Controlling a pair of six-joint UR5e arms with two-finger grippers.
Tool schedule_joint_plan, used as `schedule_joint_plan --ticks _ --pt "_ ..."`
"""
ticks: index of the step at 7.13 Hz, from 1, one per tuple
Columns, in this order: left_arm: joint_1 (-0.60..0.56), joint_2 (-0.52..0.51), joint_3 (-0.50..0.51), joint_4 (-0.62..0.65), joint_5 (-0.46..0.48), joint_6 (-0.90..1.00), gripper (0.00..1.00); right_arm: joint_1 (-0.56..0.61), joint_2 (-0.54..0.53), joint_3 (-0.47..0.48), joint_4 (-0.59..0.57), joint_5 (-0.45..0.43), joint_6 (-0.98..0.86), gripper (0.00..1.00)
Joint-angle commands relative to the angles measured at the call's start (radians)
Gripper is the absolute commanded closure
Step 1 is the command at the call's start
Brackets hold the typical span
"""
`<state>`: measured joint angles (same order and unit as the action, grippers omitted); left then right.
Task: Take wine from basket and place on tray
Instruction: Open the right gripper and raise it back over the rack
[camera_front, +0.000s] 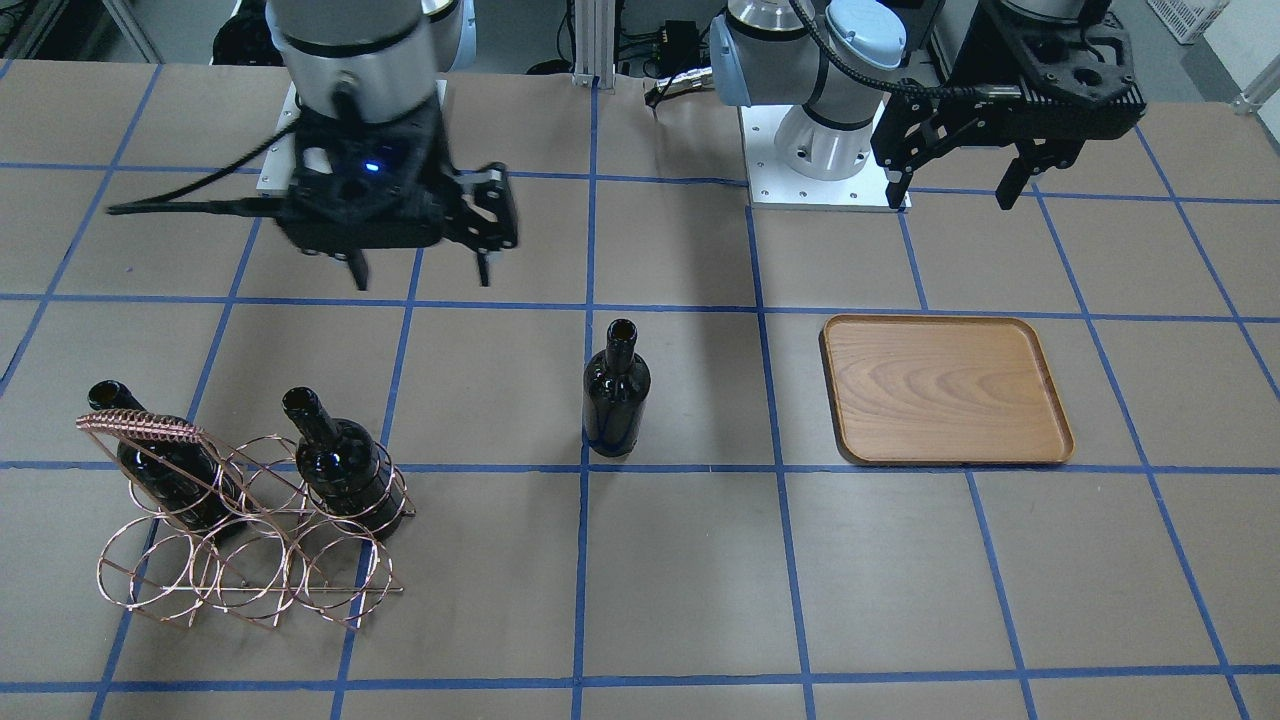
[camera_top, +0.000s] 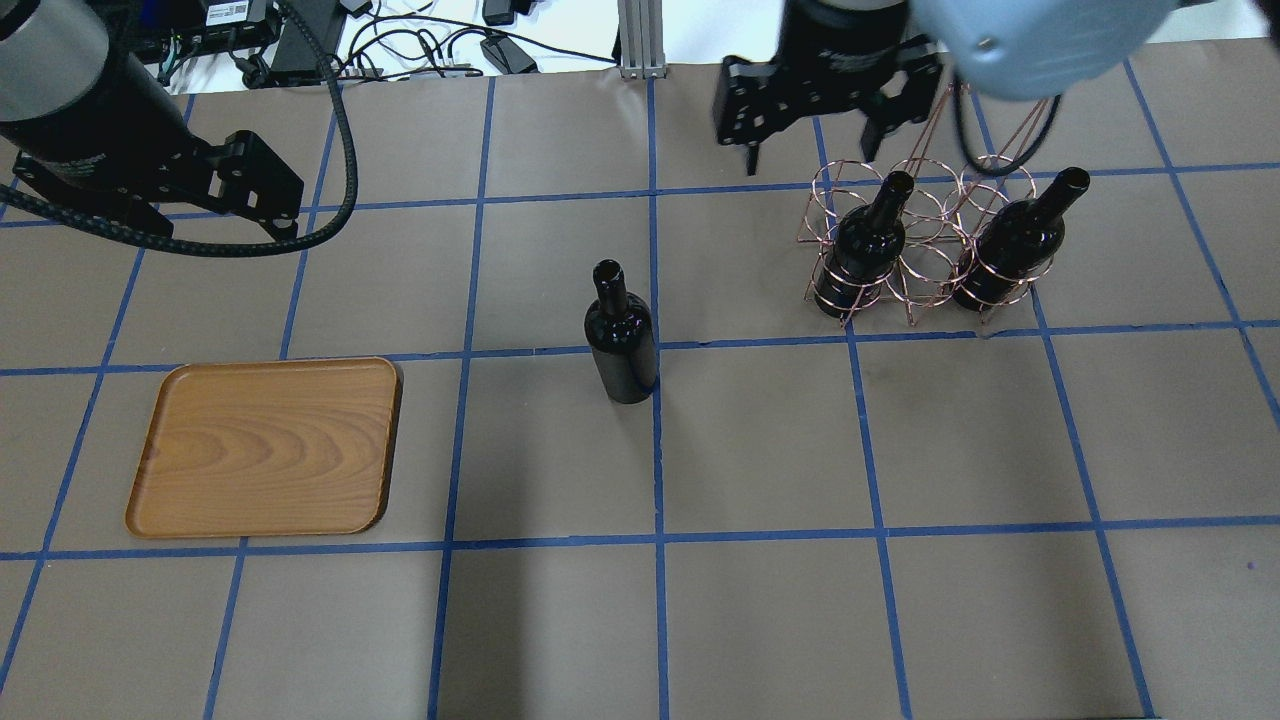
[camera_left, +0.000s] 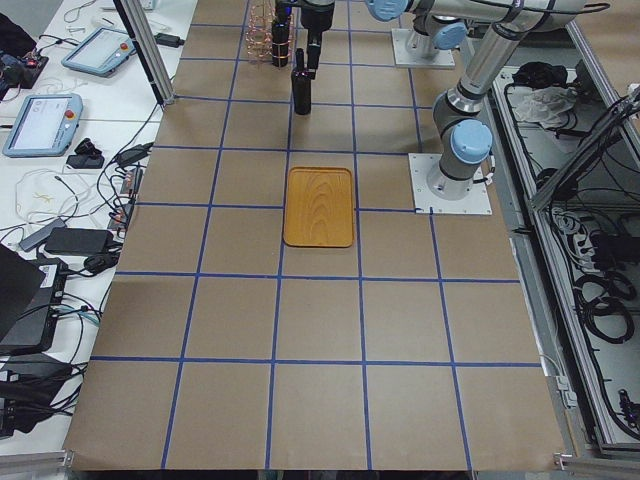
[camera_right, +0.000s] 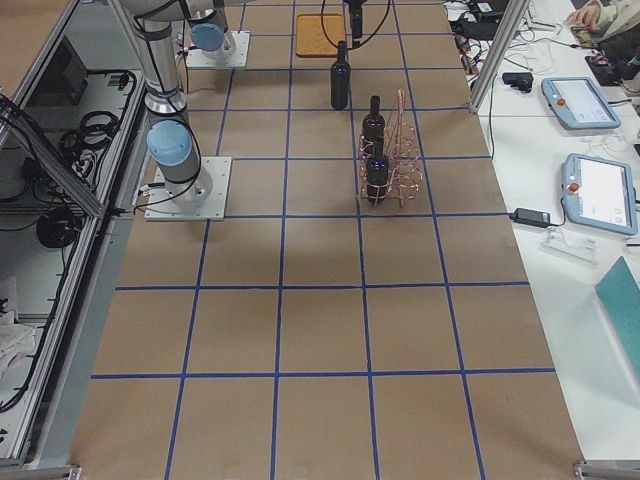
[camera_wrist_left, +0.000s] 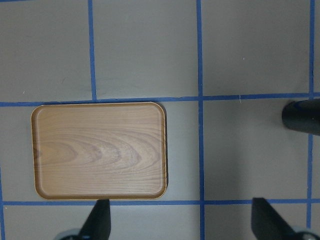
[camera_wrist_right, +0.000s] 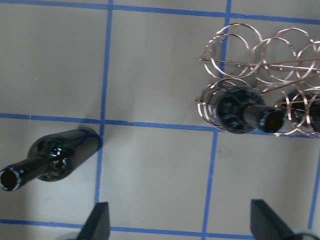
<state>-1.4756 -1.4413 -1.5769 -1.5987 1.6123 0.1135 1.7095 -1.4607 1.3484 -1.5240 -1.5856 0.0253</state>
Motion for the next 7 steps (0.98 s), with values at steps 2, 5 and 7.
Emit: schedule_joint_plan --ticks 2,5,7 --pt "-0.002 -0.001 0.000 0.000 0.000 0.000 0.00 -0.097 -0.082 0.084 0.032 0.010 -0.128 0.00" --pt "-0.003 -0.002 0.000 0.000 -0.002 -0.002 0.00 -0.099 -0.082 0.087 0.030 -0.002 -0.134 0.00" --pt "-0.017 -0.036 0.012 0.006 -0.026 -0.114 0.00 -0.099 -0.082 0.087 0.033 -0.004 -0.133 0.00"
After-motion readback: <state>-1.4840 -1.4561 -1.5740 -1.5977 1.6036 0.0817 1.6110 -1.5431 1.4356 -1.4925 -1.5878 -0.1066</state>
